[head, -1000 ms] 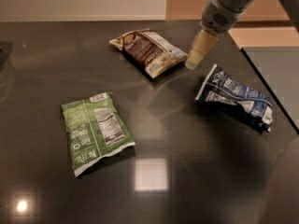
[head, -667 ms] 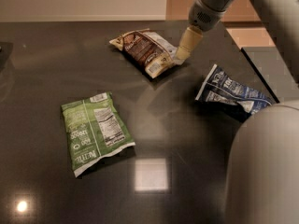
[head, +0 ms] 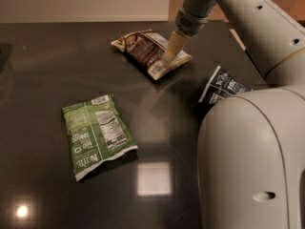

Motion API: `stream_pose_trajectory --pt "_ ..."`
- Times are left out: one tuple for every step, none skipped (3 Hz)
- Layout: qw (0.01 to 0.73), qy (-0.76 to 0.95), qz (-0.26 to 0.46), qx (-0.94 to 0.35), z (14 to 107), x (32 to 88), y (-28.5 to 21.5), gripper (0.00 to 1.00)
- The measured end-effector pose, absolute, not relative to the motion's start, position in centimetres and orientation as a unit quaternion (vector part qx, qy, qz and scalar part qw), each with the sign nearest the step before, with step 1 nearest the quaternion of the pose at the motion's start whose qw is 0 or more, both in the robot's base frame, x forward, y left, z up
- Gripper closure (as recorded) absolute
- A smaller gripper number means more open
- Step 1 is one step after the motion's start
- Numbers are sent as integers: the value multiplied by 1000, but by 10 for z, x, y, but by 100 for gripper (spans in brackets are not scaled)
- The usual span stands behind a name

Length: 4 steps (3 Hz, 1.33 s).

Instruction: Move brown chip bag near blue chip bag

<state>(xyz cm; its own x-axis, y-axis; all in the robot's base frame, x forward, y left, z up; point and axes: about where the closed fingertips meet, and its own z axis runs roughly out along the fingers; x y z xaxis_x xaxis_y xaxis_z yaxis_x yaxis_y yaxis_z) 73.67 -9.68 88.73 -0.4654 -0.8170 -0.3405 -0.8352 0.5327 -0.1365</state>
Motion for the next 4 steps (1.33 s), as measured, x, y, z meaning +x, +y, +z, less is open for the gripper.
stream_pose_trajectory --pt "194 872 26 -449 877 745 -92 0" --pt "216 879 38 -425 869 751 -87 0" --pt "229 880 60 -413 861 755 -80 0" --pt "234 875 85 -415 856 759 -67 18"
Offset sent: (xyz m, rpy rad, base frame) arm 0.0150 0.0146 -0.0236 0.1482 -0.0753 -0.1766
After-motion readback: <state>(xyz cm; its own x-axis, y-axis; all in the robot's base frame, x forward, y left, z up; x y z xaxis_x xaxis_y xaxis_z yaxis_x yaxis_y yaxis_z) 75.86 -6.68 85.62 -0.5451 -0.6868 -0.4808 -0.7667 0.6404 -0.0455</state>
